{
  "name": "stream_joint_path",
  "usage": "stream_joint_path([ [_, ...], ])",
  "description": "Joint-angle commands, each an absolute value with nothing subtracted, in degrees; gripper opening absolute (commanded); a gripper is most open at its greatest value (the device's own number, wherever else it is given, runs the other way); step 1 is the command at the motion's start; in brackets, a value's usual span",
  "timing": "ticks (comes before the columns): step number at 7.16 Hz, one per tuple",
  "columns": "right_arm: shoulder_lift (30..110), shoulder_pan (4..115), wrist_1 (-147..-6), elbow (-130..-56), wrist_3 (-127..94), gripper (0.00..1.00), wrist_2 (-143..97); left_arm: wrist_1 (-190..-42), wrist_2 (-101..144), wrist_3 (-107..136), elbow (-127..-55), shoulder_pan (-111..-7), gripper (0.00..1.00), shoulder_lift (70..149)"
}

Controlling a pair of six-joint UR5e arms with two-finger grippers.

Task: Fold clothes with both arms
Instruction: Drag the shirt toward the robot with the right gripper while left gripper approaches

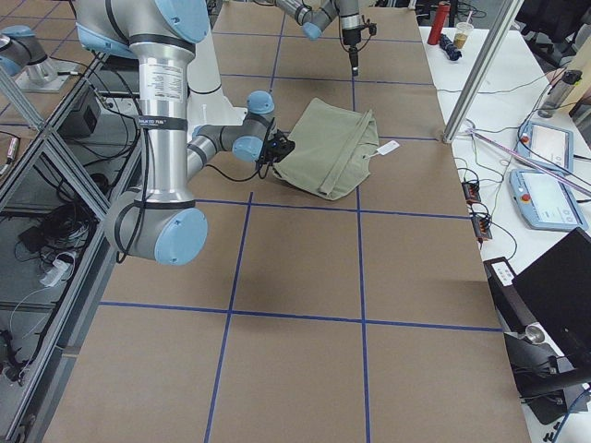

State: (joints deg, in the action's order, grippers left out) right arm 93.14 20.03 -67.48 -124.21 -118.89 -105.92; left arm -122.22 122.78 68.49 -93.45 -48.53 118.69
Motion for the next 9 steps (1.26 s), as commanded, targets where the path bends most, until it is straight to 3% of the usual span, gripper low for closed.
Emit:
stream_joint_path([
  [1,97.38,11.12,-67.50,-128.40,-124.42,0.00,-106.26,-121.12,124.19,74.13,-100.44,-45.54,0.98,115.59],
  [4,98.52,2.13,-67.68,-129.46,-126.65,0.02,-106.17,-120.85,125.16,80.04,-100.72,-43.96,0.96,115.14],
  [5,99.05,1.07,-67.68,-129.72,-126.65,0.13,-106.08,-120.85,124.98,84.59,-100.11,-42.12,0.96,115.22],
  [6,99.23,0.45,-67.76,-130.25,-127.09,0.99,-105.30,-120.94,125.07,90.21,-100.37,-39.40,0.95,115.22],
  [9,98.80,10.59,-67.76,-131.67,-128.15,1.00,-104.94,-120.85,124.19,99.11,-98.88,-29.91,0.87,114.87],
])
